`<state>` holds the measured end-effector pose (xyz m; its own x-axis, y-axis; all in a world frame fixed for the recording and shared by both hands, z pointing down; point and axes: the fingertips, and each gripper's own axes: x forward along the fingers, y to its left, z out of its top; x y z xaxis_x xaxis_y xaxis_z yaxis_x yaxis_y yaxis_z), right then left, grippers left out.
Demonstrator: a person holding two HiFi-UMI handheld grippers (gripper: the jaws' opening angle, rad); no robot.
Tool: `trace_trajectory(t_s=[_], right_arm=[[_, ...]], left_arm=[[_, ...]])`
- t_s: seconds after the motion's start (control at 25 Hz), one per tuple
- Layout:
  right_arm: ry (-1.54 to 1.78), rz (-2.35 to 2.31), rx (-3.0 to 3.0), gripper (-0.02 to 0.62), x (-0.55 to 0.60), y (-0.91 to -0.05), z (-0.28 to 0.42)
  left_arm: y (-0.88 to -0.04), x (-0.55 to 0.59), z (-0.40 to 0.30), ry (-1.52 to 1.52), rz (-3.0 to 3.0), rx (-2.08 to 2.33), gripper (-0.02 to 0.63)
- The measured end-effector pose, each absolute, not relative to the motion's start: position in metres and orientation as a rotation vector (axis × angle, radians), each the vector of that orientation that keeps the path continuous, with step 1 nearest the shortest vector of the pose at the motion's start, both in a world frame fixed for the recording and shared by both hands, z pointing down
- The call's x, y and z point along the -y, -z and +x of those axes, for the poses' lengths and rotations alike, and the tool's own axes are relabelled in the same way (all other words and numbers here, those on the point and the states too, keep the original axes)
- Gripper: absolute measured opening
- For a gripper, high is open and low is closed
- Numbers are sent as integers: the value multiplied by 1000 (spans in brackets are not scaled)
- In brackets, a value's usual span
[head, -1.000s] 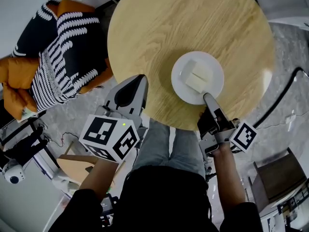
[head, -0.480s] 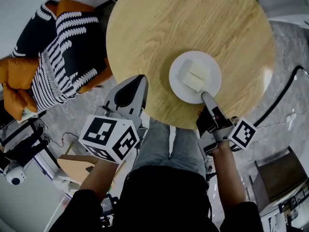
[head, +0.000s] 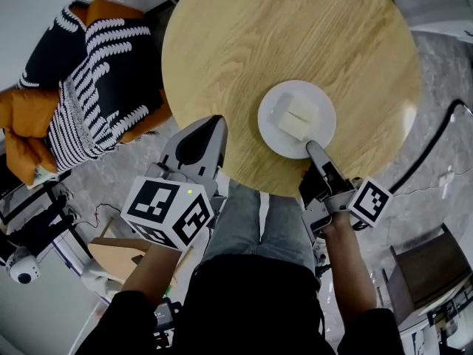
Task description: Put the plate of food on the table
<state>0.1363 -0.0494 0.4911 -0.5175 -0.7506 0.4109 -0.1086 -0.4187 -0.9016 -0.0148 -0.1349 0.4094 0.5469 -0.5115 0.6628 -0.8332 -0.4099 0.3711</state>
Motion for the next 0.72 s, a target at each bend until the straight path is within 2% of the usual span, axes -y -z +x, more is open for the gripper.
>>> trace_trajectory(t_s=[0.72], right_arm=[[2034, -1359, -1382, 20, 51, -492, 137]], left_arm=[[-416, 130, -14, -594, 2077, 1056, 8]])
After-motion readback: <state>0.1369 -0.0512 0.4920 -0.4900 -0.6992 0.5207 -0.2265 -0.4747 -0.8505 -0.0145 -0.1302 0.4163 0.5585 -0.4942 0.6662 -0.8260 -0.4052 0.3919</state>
